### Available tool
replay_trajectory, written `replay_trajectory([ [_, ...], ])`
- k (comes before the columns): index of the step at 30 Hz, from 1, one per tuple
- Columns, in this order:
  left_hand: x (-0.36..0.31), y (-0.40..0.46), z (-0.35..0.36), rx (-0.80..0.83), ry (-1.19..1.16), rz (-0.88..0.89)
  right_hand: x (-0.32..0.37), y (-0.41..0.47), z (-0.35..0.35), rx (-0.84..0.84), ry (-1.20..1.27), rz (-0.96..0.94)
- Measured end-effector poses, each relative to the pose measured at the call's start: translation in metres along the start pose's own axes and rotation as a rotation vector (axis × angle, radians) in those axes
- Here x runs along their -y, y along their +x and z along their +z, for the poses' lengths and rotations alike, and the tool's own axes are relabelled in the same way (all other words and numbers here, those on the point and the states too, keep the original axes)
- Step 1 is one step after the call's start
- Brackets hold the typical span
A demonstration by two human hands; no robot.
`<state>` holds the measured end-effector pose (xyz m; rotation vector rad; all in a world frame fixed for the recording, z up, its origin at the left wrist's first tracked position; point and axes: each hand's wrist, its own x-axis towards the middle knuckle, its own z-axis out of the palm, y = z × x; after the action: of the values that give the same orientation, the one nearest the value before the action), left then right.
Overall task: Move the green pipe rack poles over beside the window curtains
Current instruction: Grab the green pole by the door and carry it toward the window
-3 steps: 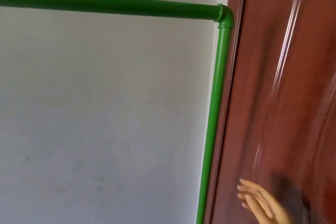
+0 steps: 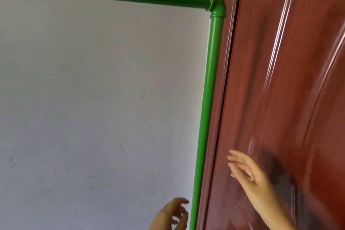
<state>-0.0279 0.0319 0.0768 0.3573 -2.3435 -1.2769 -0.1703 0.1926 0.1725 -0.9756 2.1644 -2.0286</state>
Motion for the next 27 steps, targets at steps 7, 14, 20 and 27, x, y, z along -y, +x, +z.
replay_trajectory([
  [7,-0.030,0.081,0.022,-0.063,0.019,-0.112,0.020,0.055,0.033,0.264,-0.117,0.035],
  [14,-0.022,0.093,0.022,0.132,0.041,-0.190,0.020,0.072,0.050,0.309,-0.144,0.028],
  [20,-0.016,0.082,0.010,0.080,0.068,-0.180,0.028,0.067,0.066,0.362,-0.112,0.029],
  [27,0.006,0.052,-0.022,-0.081,0.075,-0.225,0.040,0.055,0.109,0.474,-0.065,-0.009],
])
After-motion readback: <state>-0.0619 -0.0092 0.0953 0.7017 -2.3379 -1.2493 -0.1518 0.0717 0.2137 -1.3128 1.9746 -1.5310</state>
